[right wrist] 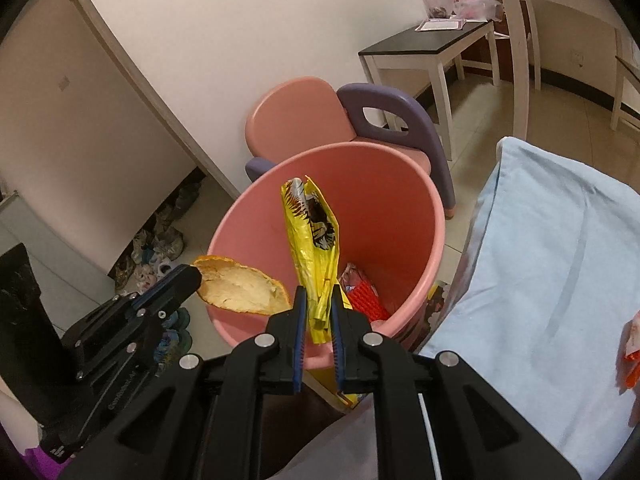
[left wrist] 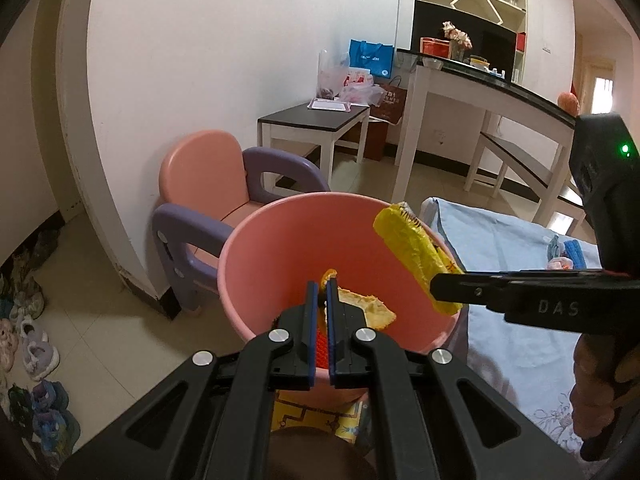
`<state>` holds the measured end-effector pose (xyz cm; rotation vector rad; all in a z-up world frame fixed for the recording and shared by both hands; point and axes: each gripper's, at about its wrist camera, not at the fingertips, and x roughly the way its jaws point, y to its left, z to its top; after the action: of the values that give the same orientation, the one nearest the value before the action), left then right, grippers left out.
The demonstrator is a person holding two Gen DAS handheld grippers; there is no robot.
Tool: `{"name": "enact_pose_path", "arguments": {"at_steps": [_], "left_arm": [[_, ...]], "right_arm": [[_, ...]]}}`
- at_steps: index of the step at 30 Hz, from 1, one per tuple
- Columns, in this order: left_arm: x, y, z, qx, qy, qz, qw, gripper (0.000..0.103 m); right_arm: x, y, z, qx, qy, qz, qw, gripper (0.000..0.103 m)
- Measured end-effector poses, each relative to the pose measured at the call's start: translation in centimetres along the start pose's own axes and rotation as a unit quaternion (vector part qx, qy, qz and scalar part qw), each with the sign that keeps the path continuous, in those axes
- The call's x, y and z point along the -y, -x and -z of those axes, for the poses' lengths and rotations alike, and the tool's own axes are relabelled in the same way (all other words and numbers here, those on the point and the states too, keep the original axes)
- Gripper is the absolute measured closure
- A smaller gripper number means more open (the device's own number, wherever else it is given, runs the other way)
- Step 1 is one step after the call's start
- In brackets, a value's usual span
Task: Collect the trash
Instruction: 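Open both tools over the pink bucket to drop the crust and wrapper, then move both tools back over the table toward the orange net and clear bag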
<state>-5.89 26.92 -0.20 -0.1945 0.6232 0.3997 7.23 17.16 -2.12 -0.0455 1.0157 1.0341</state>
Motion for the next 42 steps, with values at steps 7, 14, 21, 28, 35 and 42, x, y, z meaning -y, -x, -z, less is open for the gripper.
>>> {"name": "enact_pose_path", "arguments": {"at_steps": [7,14,21,28,35,42], "left_arm": [[-0.7,-0.7,0.1,-0.018,0.021,0.004,0.9996,0.066],[-0.8,-0.3,-0.1,-0.011,0.030,0.002,0.9995,0.061],[0.1,0.3,-0.1,-0.008,0.026,0.004,0.9996,0.061],[2.0,1.4,-0.6,0.002,0.017,0.011,0.9998,0.061],[4.9,2.5,-0.9,0.014,-0.004,0.029,0.9995,0.061],[8.7,2.5,-1.1,0.007,-0.023,0.060,0.9979,0.061]], "right_arm": [[0.4,-1.6,-0.4,-0.008,-0.001,0.002,1.000,0.084],[0.6,-1.6,-0.2,-0.004,0.006,0.000,1.000,0.083],[0.7,0.4,0.3,0.023,0.013,0.005,1.000,0.062],[1.4,3.8,1.5,0.051,0.009,0.010,0.999,0.062],[3.1,8.7,4.2,0.085,0.005,0.048,0.995,0.062],[7.3,13.8,7.3,0.119,-0.034,0.094,0.988,0.062]]}}
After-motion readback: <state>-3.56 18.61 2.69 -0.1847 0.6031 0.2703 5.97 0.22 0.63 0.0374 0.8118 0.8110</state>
